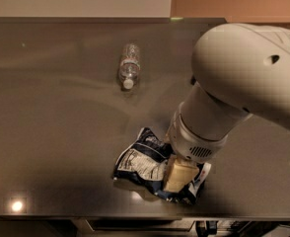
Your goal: Move blue chip bag near water bottle
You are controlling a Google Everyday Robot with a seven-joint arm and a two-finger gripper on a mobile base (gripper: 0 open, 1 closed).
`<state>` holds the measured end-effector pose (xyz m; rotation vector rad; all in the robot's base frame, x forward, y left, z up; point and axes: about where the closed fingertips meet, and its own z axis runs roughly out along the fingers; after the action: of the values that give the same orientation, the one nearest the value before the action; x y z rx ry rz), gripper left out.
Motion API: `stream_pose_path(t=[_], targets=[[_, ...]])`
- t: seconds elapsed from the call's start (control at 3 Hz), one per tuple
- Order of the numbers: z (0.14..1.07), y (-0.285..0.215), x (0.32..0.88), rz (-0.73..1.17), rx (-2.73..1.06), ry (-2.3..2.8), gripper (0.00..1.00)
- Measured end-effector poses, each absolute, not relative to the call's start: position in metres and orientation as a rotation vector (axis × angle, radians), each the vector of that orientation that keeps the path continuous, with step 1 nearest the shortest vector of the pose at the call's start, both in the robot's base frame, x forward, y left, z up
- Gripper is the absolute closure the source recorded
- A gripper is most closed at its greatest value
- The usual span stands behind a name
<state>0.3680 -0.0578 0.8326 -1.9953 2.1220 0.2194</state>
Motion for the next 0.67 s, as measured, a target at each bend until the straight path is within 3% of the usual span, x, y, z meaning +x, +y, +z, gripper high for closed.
stream_pose_path(t=[0.67], targets=[[0.858,-0.064,0.403,0.145,-1.964,2.128,0.87]])
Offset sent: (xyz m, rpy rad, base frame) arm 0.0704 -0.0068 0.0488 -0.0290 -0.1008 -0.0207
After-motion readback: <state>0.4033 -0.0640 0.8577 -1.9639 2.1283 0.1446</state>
